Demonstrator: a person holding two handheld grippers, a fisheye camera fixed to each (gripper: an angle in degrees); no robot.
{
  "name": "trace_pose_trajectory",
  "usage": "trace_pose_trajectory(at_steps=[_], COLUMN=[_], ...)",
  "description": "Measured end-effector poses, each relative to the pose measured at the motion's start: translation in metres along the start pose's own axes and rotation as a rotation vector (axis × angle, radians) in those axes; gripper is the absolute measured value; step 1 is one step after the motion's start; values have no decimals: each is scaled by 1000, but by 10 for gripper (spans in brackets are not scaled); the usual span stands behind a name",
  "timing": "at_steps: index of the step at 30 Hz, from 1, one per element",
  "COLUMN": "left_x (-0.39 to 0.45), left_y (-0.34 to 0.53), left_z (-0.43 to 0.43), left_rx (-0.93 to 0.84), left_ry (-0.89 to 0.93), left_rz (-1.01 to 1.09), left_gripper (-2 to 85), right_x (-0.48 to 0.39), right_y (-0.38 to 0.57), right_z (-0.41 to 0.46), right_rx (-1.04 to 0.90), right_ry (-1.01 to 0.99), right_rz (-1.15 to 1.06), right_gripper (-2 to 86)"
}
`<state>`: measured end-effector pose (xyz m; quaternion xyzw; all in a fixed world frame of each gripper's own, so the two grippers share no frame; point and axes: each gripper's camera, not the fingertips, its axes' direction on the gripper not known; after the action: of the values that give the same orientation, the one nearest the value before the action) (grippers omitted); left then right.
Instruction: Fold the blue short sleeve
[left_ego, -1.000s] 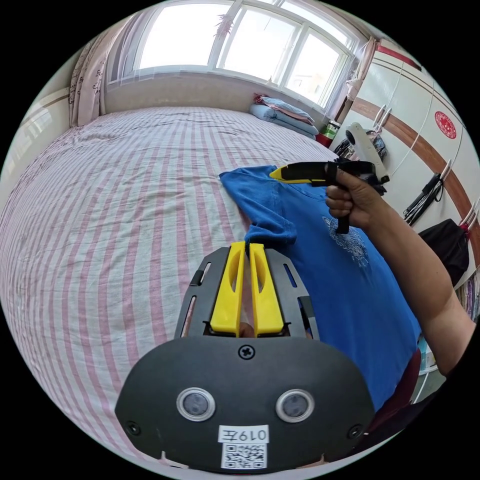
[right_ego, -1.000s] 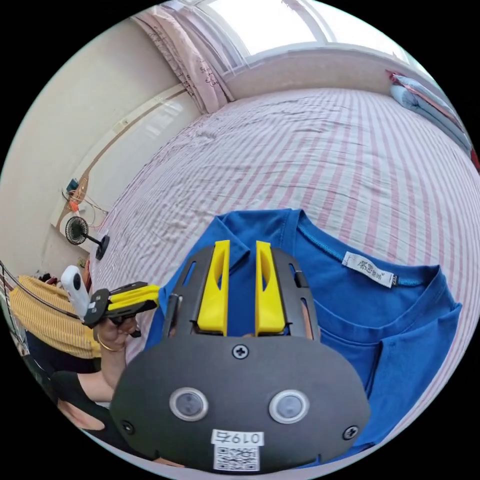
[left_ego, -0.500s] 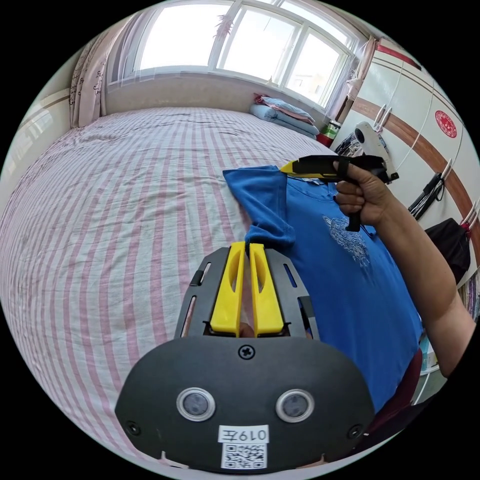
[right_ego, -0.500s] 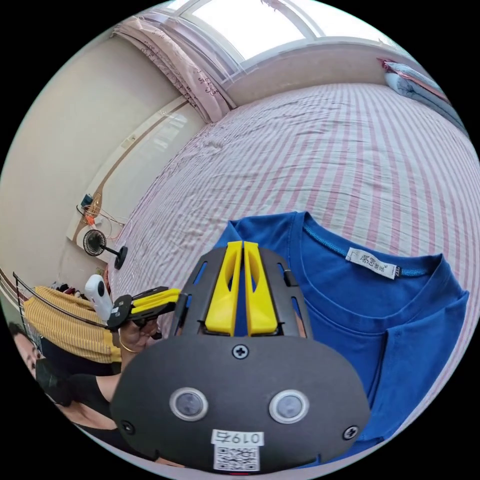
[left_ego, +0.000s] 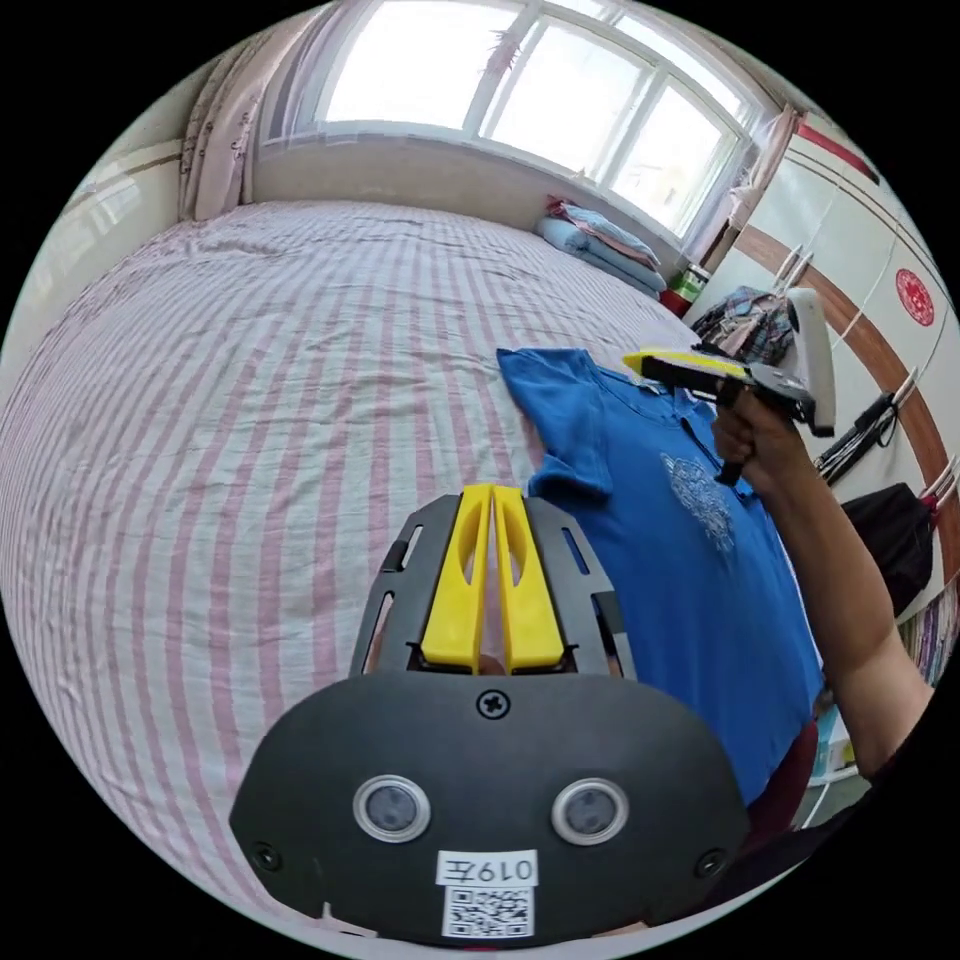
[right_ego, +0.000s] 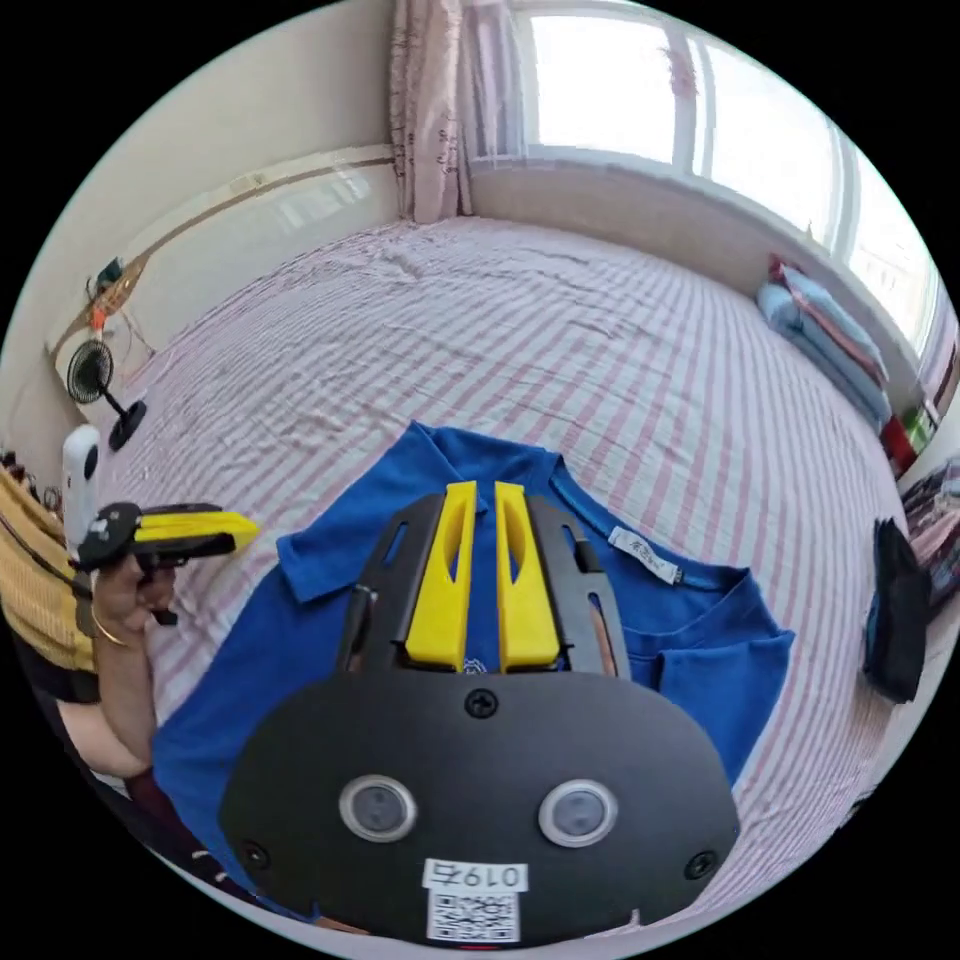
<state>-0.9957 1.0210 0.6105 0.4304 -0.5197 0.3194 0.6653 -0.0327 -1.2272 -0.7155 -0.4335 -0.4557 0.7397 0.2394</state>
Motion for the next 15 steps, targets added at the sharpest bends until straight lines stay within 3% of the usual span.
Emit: trace_pose_trajectory(at_steps=[4, 6, 8, 10, 15], left_x=[45, 82, 100, 98, 89], left_y=[-14, -26, -46, -56, -76], left_z=[-61, -54, -23, -36, -133], left_rx=[285, 223, -5, -23, 136], left_ry=[196, 60, -147, -128, 41], left_rz=[112, 203, 218, 209, 162], left_gripper=[10, 10, 8, 7, 8], right_x=[-63, -74, -82, -90, -105], right_y=[23, 28, 34, 51, 104], right_z=[-18, -10, -5, -14, -62], right_rx=[24, -48, -116, -132, -126], right_ry=[134, 74, 65, 39, 63], right_rz=[-194, -189, -173, -147, -105], right_gripper=[-8, -9, -9, -10, -10])
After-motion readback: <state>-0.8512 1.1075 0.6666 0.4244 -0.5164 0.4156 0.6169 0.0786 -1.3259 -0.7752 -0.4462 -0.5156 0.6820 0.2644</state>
